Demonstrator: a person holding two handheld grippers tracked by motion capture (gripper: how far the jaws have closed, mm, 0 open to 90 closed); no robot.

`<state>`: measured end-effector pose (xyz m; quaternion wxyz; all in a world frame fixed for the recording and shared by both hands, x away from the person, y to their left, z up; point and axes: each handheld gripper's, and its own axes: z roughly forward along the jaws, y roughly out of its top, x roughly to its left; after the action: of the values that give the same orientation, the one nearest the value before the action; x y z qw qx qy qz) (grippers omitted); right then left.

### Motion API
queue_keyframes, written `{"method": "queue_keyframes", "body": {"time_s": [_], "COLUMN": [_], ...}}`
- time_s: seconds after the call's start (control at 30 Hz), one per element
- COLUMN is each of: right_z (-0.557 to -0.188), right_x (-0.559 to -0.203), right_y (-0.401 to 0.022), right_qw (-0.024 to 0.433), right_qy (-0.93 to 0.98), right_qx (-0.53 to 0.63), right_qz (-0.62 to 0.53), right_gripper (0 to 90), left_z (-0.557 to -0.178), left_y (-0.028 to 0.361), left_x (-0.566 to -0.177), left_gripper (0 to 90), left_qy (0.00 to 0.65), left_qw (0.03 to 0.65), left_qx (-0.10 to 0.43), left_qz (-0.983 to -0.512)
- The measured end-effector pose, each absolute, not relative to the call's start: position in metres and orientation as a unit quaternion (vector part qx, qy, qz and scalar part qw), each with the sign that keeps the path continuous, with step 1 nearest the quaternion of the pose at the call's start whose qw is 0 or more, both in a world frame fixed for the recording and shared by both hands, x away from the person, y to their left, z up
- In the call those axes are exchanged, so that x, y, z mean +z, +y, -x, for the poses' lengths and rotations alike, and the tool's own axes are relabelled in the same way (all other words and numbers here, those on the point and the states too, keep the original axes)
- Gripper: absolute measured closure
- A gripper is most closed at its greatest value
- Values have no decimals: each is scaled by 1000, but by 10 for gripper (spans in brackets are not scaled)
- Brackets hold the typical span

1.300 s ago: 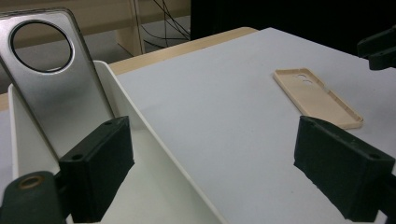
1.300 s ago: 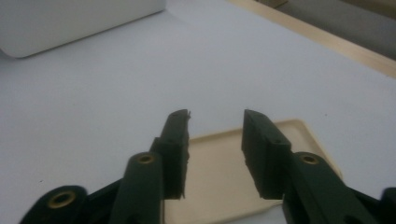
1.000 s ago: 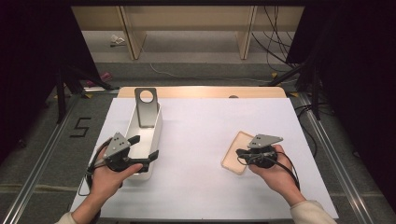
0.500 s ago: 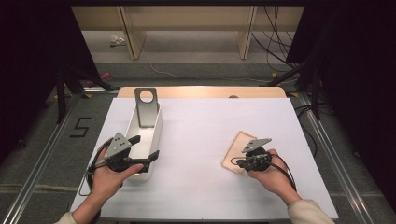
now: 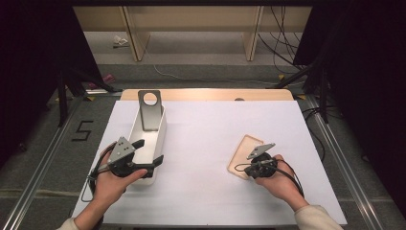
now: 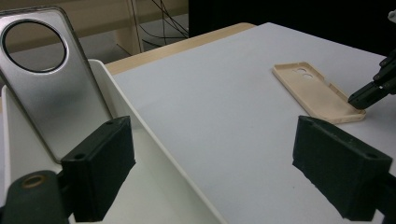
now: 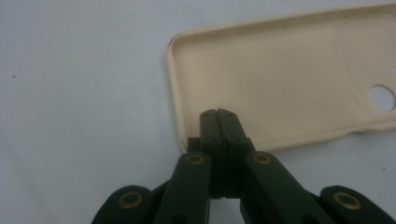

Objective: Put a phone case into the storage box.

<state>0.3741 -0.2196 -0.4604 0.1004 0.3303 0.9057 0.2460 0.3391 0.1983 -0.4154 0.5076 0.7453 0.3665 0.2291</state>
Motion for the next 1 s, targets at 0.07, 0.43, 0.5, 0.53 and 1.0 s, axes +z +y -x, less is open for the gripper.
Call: {"method": "queue_keyframes", "body": {"time_s": [0.07,0.43,0.5,0.53,1.0], "right_z": [-374,-373,-373,-373,-375], "right_x": [-460,-457,-457,-457,-455], "right_y": [-220,-229,-231,-232,-249], "right_qw": [99,101,101,101,113], "right_qy": [906,913,913,914,910], "right_qx": [243,221,217,215,202], "right_qz": [-331,-328,-330,-329,-345], "right_gripper": [900,900,900,900,900], "left_z": [-339,-339,-338,-338,-339], "left_y": [198,197,197,197,196], "left_x": [-415,-416,-416,-416,-416], "left_gripper": [124,125,125,126,127], "left_qy": [366,367,366,366,364], "left_qw": [508,507,507,507,505], "left_qx": [229,229,229,230,230], "left_qz": [-746,-746,-746,-746,-748]}}
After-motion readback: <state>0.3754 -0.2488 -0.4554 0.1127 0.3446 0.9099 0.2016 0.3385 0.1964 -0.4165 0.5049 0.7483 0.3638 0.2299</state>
